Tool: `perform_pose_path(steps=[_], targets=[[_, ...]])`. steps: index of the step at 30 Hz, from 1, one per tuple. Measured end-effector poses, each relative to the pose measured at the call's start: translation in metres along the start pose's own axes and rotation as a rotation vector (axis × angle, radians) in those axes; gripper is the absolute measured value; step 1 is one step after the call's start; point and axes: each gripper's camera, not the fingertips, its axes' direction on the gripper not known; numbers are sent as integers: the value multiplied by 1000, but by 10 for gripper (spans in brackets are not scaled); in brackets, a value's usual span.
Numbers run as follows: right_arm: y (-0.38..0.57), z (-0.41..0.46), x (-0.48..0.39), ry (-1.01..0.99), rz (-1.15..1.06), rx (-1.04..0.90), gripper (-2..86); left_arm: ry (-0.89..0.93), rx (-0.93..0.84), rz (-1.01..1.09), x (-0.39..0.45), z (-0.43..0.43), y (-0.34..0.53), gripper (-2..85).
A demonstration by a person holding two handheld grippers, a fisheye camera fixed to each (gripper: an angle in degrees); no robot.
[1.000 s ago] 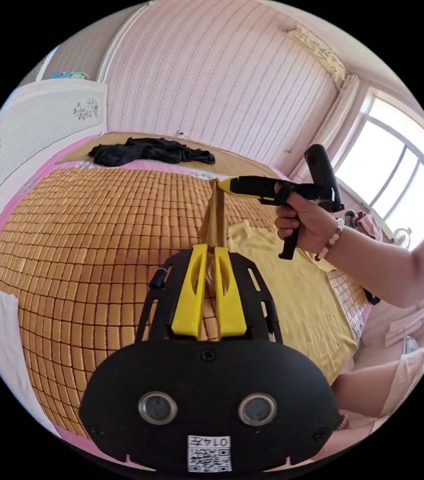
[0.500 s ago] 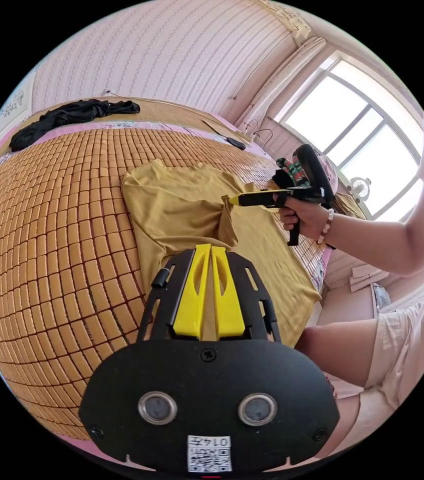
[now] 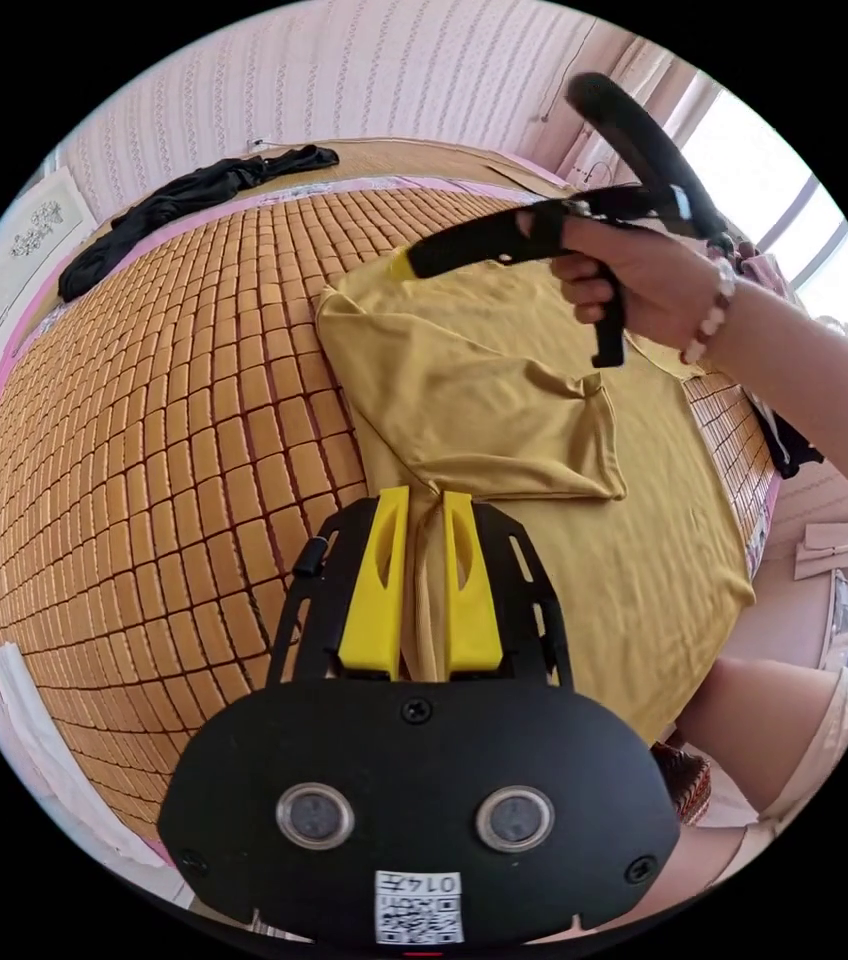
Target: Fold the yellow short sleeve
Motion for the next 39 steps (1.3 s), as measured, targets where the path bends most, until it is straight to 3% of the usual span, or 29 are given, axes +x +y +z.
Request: perform_pose_path(steps=[3, 8, 14, 19, 25, 32, 39], targets=[[-19, 34, 7, -26, 39, -83, 46, 28, 3, -26, 0, 2, -5, 44], [-29, 25, -2, 0, -41, -45, -3, 10, 48, -39, -1, -5, -8, 12], [-33, 41, -1, -1, -94, -118, 1, -4, 26, -88, -15, 3, -17, 17], [-19, 2, 13, 34, -39, -19, 44, 13, 0, -98, -19, 8, -24, 38], [99, -101, 41, 105, 228, 164, 50, 4, -47, -66, -14, -9, -24, 49], [297, -178, 57, 480, 638, 63, 89, 79, -40, 86, 38, -14, -90, 52], [384, -211, 102, 534, 860, 54, 100, 226, 9, 347, 155, 39, -211, 50]])
